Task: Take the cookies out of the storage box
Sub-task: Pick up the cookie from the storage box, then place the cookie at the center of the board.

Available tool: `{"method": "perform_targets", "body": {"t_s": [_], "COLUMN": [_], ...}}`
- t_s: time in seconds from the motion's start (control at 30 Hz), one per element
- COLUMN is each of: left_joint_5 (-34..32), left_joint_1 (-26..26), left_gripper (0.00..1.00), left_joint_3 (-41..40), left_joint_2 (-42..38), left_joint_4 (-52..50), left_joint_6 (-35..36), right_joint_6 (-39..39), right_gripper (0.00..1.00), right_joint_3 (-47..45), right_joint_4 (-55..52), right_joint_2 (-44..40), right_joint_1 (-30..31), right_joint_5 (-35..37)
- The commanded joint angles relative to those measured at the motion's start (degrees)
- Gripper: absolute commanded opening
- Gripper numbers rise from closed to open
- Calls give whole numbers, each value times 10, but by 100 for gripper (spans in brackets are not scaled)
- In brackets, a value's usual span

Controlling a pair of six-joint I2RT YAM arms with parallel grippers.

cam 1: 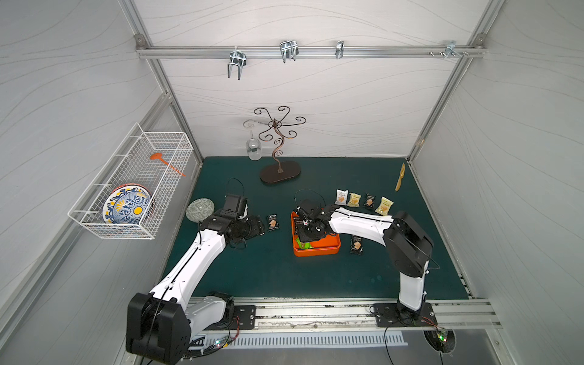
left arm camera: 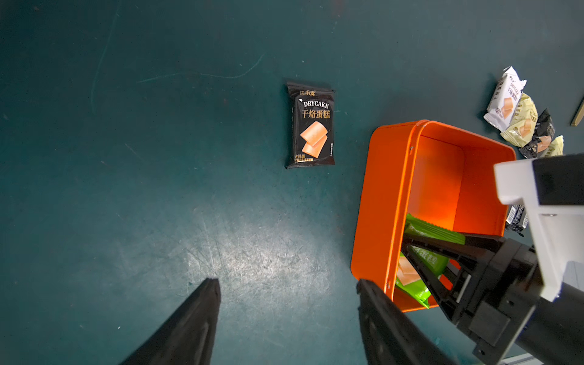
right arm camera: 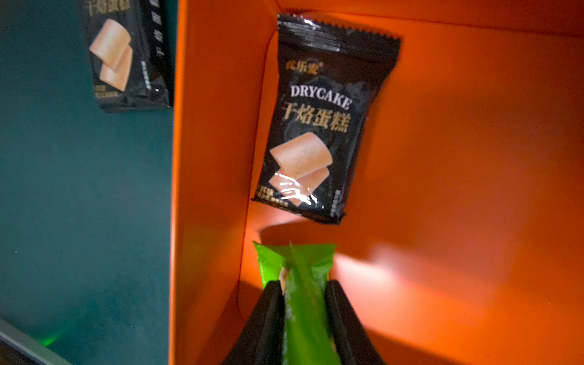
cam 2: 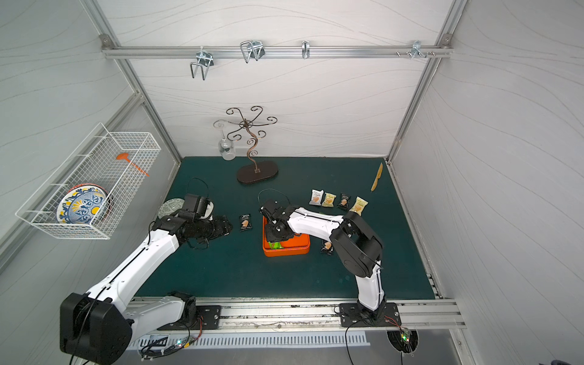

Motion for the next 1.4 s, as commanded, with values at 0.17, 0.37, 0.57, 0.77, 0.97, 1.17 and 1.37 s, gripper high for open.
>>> {"method": "perform_targets", "body": {"t_s": [0.17, 0.37, 0.57, 0.77, 0.97, 1.17, 1.37], "left_joint_5": [-6, -4, -2, 0, -4, -2, 5], "left_joint_1": [3, 3, 3, 3, 3, 3, 3], "left_gripper": [73, 73, 73, 73, 73, 73, 73], "left_joint_3": [0, 1, 5, 11, 10, 7, 7], "left_joint_2": [-9, -8, -2, 0, -3, -2, 12], "left_joint_4": [3, 3, 5, 4, 0, 4, 15], "left_joint_6": [5, 4, 3, 3, 6, 6, 4], "right_joint_6": [-1, -3, -7, -11, -29, -61, -110], "right_gripper": [25, 25, 22, 13, 15, 16, 16], "right_joint_3": [-21, -42, -63, -66, -54, -37, 5], "right_joint_4": [-8, -4, 11, 17, 0, -29, -48], "right_joint_2": [-68, -108, -131, -113, -127, -175, -193], "right_joint_1": [-30, -58, -85, -88, -99, -156, -235], "right_joint_5": [-29, -37, -53, -74, -73, -113, -168]}}
